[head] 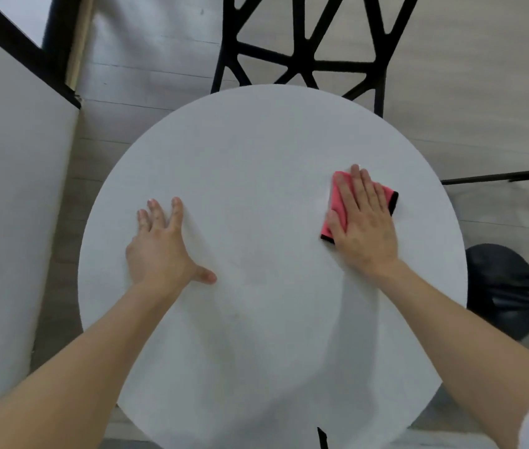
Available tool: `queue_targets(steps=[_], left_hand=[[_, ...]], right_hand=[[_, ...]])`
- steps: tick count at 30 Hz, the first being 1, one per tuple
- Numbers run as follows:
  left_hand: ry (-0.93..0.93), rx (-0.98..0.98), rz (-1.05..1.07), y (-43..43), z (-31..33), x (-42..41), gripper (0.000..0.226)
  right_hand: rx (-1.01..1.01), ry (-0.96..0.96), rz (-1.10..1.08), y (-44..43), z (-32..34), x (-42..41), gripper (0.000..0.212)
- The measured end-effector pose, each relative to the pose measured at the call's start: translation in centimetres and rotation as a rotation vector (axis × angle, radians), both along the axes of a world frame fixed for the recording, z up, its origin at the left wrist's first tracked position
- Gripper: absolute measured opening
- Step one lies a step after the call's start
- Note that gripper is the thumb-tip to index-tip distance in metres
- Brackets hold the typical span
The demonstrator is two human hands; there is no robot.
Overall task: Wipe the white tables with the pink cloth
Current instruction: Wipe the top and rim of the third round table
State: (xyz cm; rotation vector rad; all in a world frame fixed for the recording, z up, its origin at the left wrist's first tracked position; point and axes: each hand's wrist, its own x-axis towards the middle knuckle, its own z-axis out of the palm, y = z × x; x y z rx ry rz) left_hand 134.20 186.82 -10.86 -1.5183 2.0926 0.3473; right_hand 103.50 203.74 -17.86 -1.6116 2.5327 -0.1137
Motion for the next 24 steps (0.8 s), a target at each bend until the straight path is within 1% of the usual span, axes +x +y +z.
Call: queue_targets(steps=[3, 4, 8, 11, 13, 15, 19, 21, 22, 24], left_hand=[[0.004, -0.003, 0.009, 0.0, 0.1, -0.2, 0.179], [0.002, -0.001, 0.01, 0.0, 0.1, -0.2, 0.179], [-0.005, 0.0, 0.025, 0.0, -0.1, -0.6, 0.179], [-0.026, -0.001, 0.045, -0.1, -0.4, -1.3, 0.186], [-0.038, 0.016, 0.036, -0.2, -0.3, -1.5, 0.186], [-0.041, 0.024, 0.026, -0.3, -0.2, -1.3, 0.185], [-0.039, 0.016, 0.01, -0.2, 0.1, -1.1, 0.184], [-0.031, 0.006, 0.005, -0.1, 0.1, -1.1, 0.184], [-0.029, 0.001, 0.005, -0.1, 0.0, -1.0, 0.184], [-0.028, -0.001, 0.004, -0.1, -0.2, -0.9, 0.184]], right_hand=[[0.018, 0.028, -0.132, -3.8, -0.4, 2.9, 0.074], [0.012, 0.014, -0.127, -6.4, -0.5, 4.7, 0.076], [-0.049, -0.073, 0.13, -19.2, -0.7, 13.3, 0.079], [-0.063, -0.118, 0.249, -23.8, -0.6, 15.8, 0.079], [-0.099, -0.124, 0.31, -23.0, -1.1, 14.0, 0.076], [-0.137, -0.106, 0.276, -20.0, -1.5, 9.9, 0.074], [-0.055, -0.045, 0.014, -8.7, -0.6, 0.1, 0.073], [-0.016, -0.014, -0.097, -4.4, -0.1, -2.4, 0.074], [-0.009, 0.006, -0.154, -3.8, -0.3, -2.5, 0.073], [-0.01, 0.047, -0.288, -5.4, -0.9, -0.7, 0.074]])
